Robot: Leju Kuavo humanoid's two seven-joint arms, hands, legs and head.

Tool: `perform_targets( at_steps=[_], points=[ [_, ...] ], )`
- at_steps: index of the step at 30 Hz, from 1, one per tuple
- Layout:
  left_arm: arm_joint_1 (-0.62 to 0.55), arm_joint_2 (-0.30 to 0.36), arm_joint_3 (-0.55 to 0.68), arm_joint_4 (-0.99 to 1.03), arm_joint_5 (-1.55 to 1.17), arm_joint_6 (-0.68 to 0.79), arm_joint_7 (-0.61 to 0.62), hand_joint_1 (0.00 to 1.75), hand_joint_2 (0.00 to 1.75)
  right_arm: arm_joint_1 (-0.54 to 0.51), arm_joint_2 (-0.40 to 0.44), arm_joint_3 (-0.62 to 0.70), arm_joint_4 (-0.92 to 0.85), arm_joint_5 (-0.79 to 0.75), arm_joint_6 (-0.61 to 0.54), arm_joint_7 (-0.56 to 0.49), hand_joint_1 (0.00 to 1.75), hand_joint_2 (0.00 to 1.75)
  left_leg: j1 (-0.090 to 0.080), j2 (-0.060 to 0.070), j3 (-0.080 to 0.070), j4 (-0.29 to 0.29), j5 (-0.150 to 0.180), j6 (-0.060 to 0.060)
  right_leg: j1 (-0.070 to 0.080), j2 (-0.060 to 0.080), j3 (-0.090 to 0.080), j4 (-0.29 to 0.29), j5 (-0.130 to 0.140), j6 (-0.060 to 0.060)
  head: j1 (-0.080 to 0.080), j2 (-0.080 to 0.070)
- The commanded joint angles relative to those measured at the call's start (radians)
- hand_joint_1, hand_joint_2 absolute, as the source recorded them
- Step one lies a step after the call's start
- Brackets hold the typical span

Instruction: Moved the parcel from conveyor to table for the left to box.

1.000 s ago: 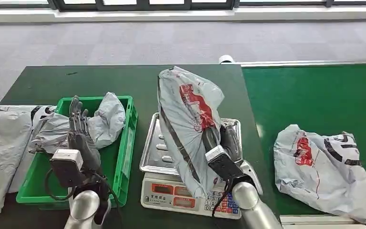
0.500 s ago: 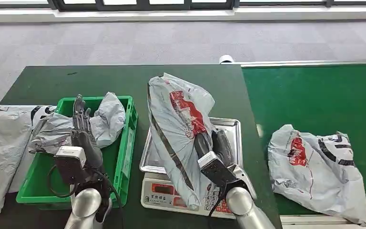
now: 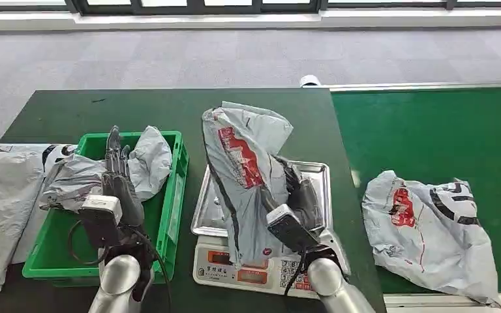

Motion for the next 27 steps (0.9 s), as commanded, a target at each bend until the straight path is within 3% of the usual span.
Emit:
perform_targets(
  at_steps=[1,7,8,12,27],
  points=[
    [-0.014,0.026,-0.039,0.029,-0.026,-0.015,0.022,0.0,0.0,0.081,-0.024,-0.107,-0.094,0.156,-0.075,0.048,0.0,1.75,0.001,-0.004,0.001,-0.003,0.001,-0.001,0.001,-0.005,0.003,-0.003,-0.001,0.0,0.0,0.0],
    [0.003,0.018,-0.032,0.019,-0.045,-0.018,0.016,0.0,0.0,0.101,-0.007,-0.132,-0.116,0.273,-0.148,0.083,0.0,1.75,0.001,-0.001,0.002,-0.004,0.001,-0.001,0.001,-0.002,0.003,-0.005,0.001,0.0,0.0,0.0],
    [0.006,0.017,-0.029,0.012,-0.049,-0.02,0.017,0.0,0.0,0.11,-0.006,-0.149,-0.132,0.385,-0.205,0.127,0.0,1.75,0.0,-0.001,0.0,-0.002,0.0,-0.001,0.0,-0.002,0.001,-0.002,0.0,0.0,0.0,0.0],
    [0.008,0.014,-0.021,0.004,-0.057,-0.02,0.02,0.0,0.0,0.132,0.006,-0.182,-0.18,0.569,-0.262,0.197,0.0,1.75,0.0,0.0,0.0,-0.001,0.0,-0.001,0.0,-0.001,0.001,-0.002,0.0,0.0,0.0,0.0],
    [0.009,0.013,-0.021,0.003,-0.058,-0.02,0.019,0.0,0.0,0.133,0.007,-0.182,-0.187,0.574,-0.262,0.201,0.0,1.75,0.001,0.0,0.001,-0.002,0.0,-0.001,0.001,-0.001,0.001,-0.002,0.0,0.0,0.0,0.0]
  ],
)
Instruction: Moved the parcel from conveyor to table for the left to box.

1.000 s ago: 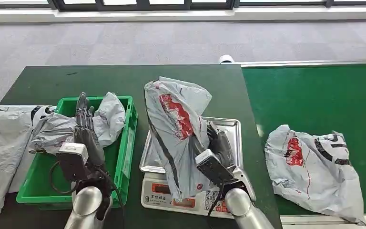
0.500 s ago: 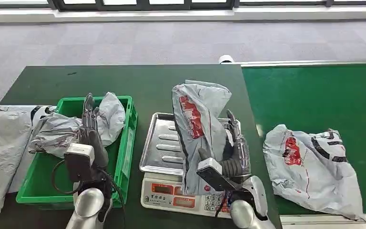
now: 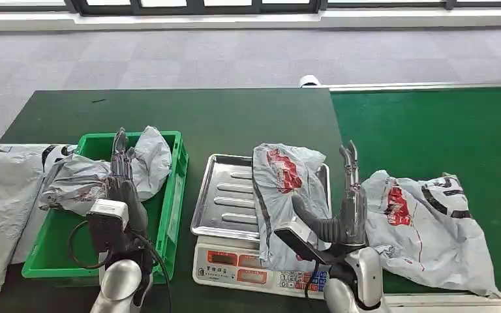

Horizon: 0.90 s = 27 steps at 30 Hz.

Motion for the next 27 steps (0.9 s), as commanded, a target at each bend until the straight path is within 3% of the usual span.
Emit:
perform_targets(
  at_steps=[1,6,10,20,21,22,24,25,26,27],
  points=[
    [-0.015,0.011,-0.013,0.027,-0.002,-0.004,0.006,0.0,0.0,-0.009,0.013,-0.049,0.008,0.0,0.003,0.0,0.0,1.75,0.001,0.0,0.002,-0.003,0.001,-0.001,0.001,-0.002,0.003,-0.004,0.001,0.0,0.0,0.0],
    [-0.012,0.005,-0.011,0.024,-0.009,-0.002,0.003,0.0,0.0,-0.006,0.03,-0.074,-0.012,0.071,0.003,0.016,0.0,1.75,0.001,0.0,0.002,-0.003,0.001,-0.001,0.001,-0.001,0.003,-0.004,0.001,0.0,0.0,0.0],
    [-0.014,0.009,-0.017,0.027,-0.03,-0.002,0.003,0.0,0.0,-0.018,0.002,-0.055,0.003,-0.05,0.047,0.021,0.0,1.75,0.001,0.0,0.001,-0.002,0.0,-0.001,0.001,-0.001,0.002,-0.002,0.0,0.0,0.0,0.0],
    [0.016,0.033,-0.007,0.015,-0.043,0.025,-0.002,0.0,0.0,-0.064,-0.069,-0.05,0.06,-0.161,0.075,-0.038,0.0,1.75,0.001,0.001,0.003,-0.003,0.001,-0.001,0.001,0.0,0.003,-0.004,0.001,0.0,0.0,0.0],
    [-0.018,0.152,-0.131,0.043,-0.169,-0.082,0.099,0.0,0.0,-0.09,-0.088,-0.017,0.049,-0.251,0.003,-0.147,0.0,1.75,0.001,0.003,0.004,-0.004,0.001,-0.001,0.001,0.001,0.004,-0.005,0.002,0.0,0.0,0.0],
    [-0.043,0.139,-0.179,0.037,-0.446,-0.145,0.146,0.0,1.75,-0.098,-0.117,-0.011,0.011,-0.294,0.012,-0.158,0.0,1.75,0.001,0.002,0.004,-0.005,0.001,-0.001,0.001,0.001,0.004,-0.006,0.002,0.0,0.0,0.0],
    [-0.097,0.132,-0.213,0.089,-0.502,-0.186,0.174,0.0,1.75,-0.09,-0.13,-0.015,-0.06,-0.31,0.041,-0.152,0.0,1.75,0.0,-0.002,0.0,-0.001,0.001,0.0,0.0,-0.003,0.001,-0.002,0.001,0.0,0.0,0.0],
    [-0.129,0.13,-0.231,0.13,-0.501,-0.216,0.173,0.0,0.0,-0.08,-0.133,-0.014,-0.091,-0.313,0.049,-0.153,0.0,1.75,0.0,-0.002,0.0,-0.002,0.001,-0.001,0.0,-0.003,0.001,-0.002,0.001,0.0,0.0,0.0],
    [-0.173,0.123,-0.247,0.19,-0.505,-0.247,0.166,0.0,0.0,-0.062,-0.132,-0.008,-0.129,-0.319,0.05,-0.16,0.0,1.75,0.001,-0.007,-0.002,-0.001,0.002,0.0,0.001,-0.008,0.001,-0.003,0.001,0.0,0.0,0.0],
    [-0.203,0.117,-0.26,0.239,-0.508,-0.269,0.159,0.0,1.75,-0.051,-0.134,-0.002,-0.153,-0.32,0.053,-0.163,0.0,1.75,0.001,-0.007,-0.001,-0.002,0.003,-0.001,0.001,-0.008,0.002,-0.003,0.001,0.0,0.0,0.0]
  ],
)
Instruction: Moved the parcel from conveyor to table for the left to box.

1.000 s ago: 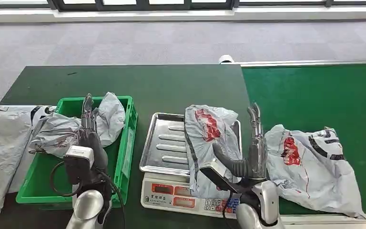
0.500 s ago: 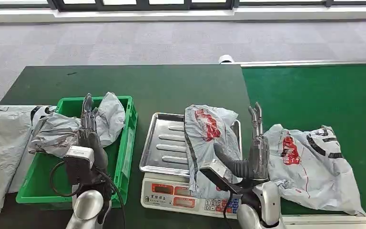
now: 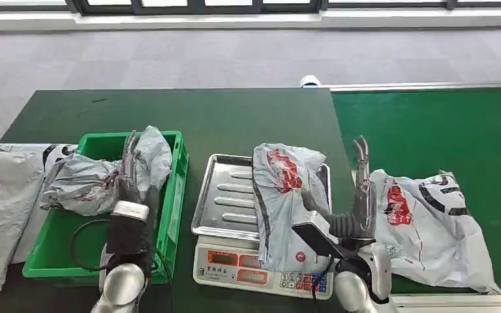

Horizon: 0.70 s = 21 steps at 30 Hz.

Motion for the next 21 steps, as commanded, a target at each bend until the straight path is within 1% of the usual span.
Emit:
perform_targets(
  at_steps=[1,2,3,4,5,6,7,10,14,17,19,21],
  points=[
    [-0.256,0.086,-0.262,0.303,-0.22,-0.223,0.048,0.0,1.75,-0.007,-0.093,0.036,-0.163,-0.066,0.021,-0.042,0.0,1.75,0.002,-0.007,0.0,-0.004,0.003,-0.001,0.002,-0.008,0.003,-0.005,0.002,0.0,0.0,0.0],
    [-0.275,0.074,-0.264,0.342,-0.216,-0.219,0.045,0.0,1.75,-0.001,-0.095,0.04,-0.18,-0.068,0.021,-0.04,0.0,1.75,0.0,-0.007,-0.001,-0.001,0.002,0.0,0.0,-0.008,0.002,-0.002,0.001,0.0,0.0,0.0],
    [-0.311,0.073,-0.313,0.393,-0.25,-0.241,0.031,0.0,1.75,-0.006,-0.107,0.051,-0.202,-0.085,0.022,-0.05,0.0,1.75,0.0,-0.005,0.0,0.0,0.001,0.0,0.0,-0.006,0.002,-0.001,0.0,0.0,0.0,0.0],
    [-0.313,0.062,-0.323,0.403,-0.257,-0.236,0.033,0.0,1.75,-0.01,-0.112,0.051,-0.211,-0.092,0.024,-0.049,0.0,1.75,0.0,-0.005,0.0,-0.001,0.002,-0.001,0.0,-0.007,0.002,-0.002,0.0,0.0,0.0,0.0],
    [-0.321,0.06,-0.364,0.413,-0.287,-0.222,0.012,0.0,1.75,-0.016,-0.121,0.053,-0.23,-0.109,0.028,-0.055,0.0,1.75,0.0,-0.005,0.0,-0.002,0.002,-0.001,0.0,-0.007,0.002,-0.002,0.001,0.0,0.0,0.0],
    [-0.324,0.059,-0.383,0.415,-0.304,-0.225,0.024,0.0,1.75,-0.018,-0.127,0.051,-0.24,-0.119,0.033,-0.056,0.0,1.75,0.0,-0.006,0.0,-0.002,0.003,-0.001,0.0,-0.007,0.003,-0.003,0.001,0.0,0.0,0.0],
    [-0.327,0.059,-0.402,0.414,-0.316,-0.238,0.034,0.0,1.75,-0.021,-0.136,0.053,-0.247,-0.141,0.041,-0.066,0.0,1.75,0.0,-0.004,0.0,-0.001,0.001,0.0,0.0,-0.005,0.002,-0.001,0.001,0.001,0.0,0.0],
    [-0.323,0.054,-0.41,0.411,-0.318,-0.24,0.041,0.0,1.75,-0.023,-0.139,0.049,-0.249,-0.146,0.045,-0.068,0.0,1.75,0.0,-0.003,0.001,-0.001,0.001,0.0,0.0,-0.004,0.002,-0.003,0.002,0.0,0.0,0.0],
    [-0.319,0.063,-0.412,0.397,-0.318,-0.24,0.046,0.0,1.75,-0.022,-0.136,0.047,-0.242,-0.148,0.043,-0.074,0.0,1.75,0.0,0.0,0.001,-0.001,0.0,0.0,0.0,-0.001,0.001,-0.001,0.001,0.0,0.0,0.0],
    [-0.32,0.065,-0.411,0.397,-0.318,-0.24,0.046,0.0,1.75,-0.021,-0.135,0.047,-0.241,-0.148,0.043,-0.074,0.0,1.75,0.0,0.0,0.002,-0.002,0.001,-0.001,0.0,-0.002,0.002,-0.003,0.002,0.0,0.0,0.0],
    [-0.329,0.066,-0.424,0.401,-0.299,-0.269,0.041,0.0,1.75,-0.03,-0.139,0.046,-0.245,-0.163,0.04,-0.089,0.0,1.75,0.0,0.0,0.001,-0.002,0.001,-0.001,0.0,-0.001,0.002,-0.002,0.002,0.0,0.0,0.0],
    [-0.355,0.061,-0.441,0.418,-0.278,-0.298,0.038,0.0,1.75,-0.045,-0.163,0.042,-0.256,-0.199,0.043,-0.092,0.0,1.75,0.0,0.0,0.0,-0.001,0.001,0.0,0.0,-0.001,0.001,-0.001,0.002,0.0,0.0,0.0]
  ],
)
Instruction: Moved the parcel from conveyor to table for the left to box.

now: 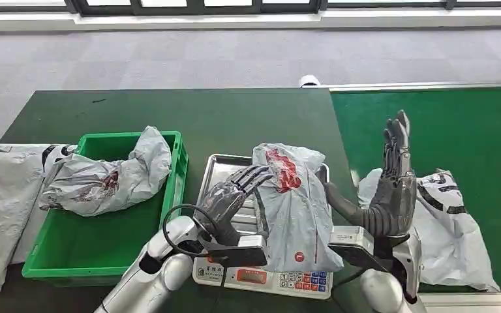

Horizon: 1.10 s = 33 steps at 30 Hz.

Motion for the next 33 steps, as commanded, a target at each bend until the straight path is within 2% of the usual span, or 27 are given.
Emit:
perform_targets(
  at_steps=[1,9,12,14,17,24,33],
  points=[
    [-0.111,0.022,-0.119,0.11,0.052,-0.085,-0.008,0.0,1.75,-0.042,-0.076,0.028,-0.02,-0.071,0.0,-0.022,0.0,1.75,0.001,0.0,0.001,-0.002,0.001,-0.001,0.001,-0.001,0.001,-0.002,0.001,0.0,0.0,0.0],
    [-0.25,-0.012,-0.187,0.255,0.155,-0.238,-0.02,0.0,1.75,-0.082,-0.064,0.062,-0.01,-0.088,0.029,-0.03,0.0,1.75,0.001,-0.001,-0.001,0.0,0.001,0.0,0.0,-0.001,0.0,0.0,0.001,0.0,0.0,0.0],
    [-0.355,-0.057,-0.22,0.392,0.202,-0.328,-0.042,0.0,1.75,-0.103,-0.051,0.075,-0.003,-0.091,0.033,-0.032,0.0,1.75,0.001,-0.002,-0.001,0.0,0.001,-0.001,0.001,-0.003,0.001,0.0,0.001,0.0,0.0,0.0],
    [-0.435,-0.113,-0.264,0.519,0.21,-0.337,-0.06,0.0,1.75,-0.106,-0.035,0.078,-0.016,-0.075,0.041,-0.023,0.0,1.75,0.001,-0.003,-0.001,0.001,0.002,-0.001,0.001,-0.004,0.001,0.0,0.001,0.0,0.0,0.0],
    [-0.481,-0.156,-0.272,0.58,0.232,-0.369,-0.06,0.0,1.75,-0.116,-0.028,0.087,-0.016,-0.062,0.053,-0.016,0.0,1.75,0.001,-0.003,-0.002,0.001,0.002,0.0,0.001,-0.004,0.0,0.0,0.001,0.0,0.0,0.0],
    [-0.524,-0.183,-0.292,0.668,0.247,-0.345,-0.044,0.0,1.75,-0.167,0.016,0.105,0.02,-0.058,0.083,-0.025,0.0,1.75,0.001,0.001,0.0,-0.001,0.002,0.0,0.001,0.0,0.001,-0.002,0.003,0.0,0.0,0.0],
    [-0.524,-0.182,-0.293,0.67,0.248,-0.343,-0.046,0.0,1.75,-0.169,0.015,0.104,0.024,-0.058,0.083,-0.025,0.0,1.75,0.001,0.002,0.001,-0.002,0.002,0.0,0.001,0.001,0.001,-0.002,0.003,0.0,0.0,0.0]
  ],
)
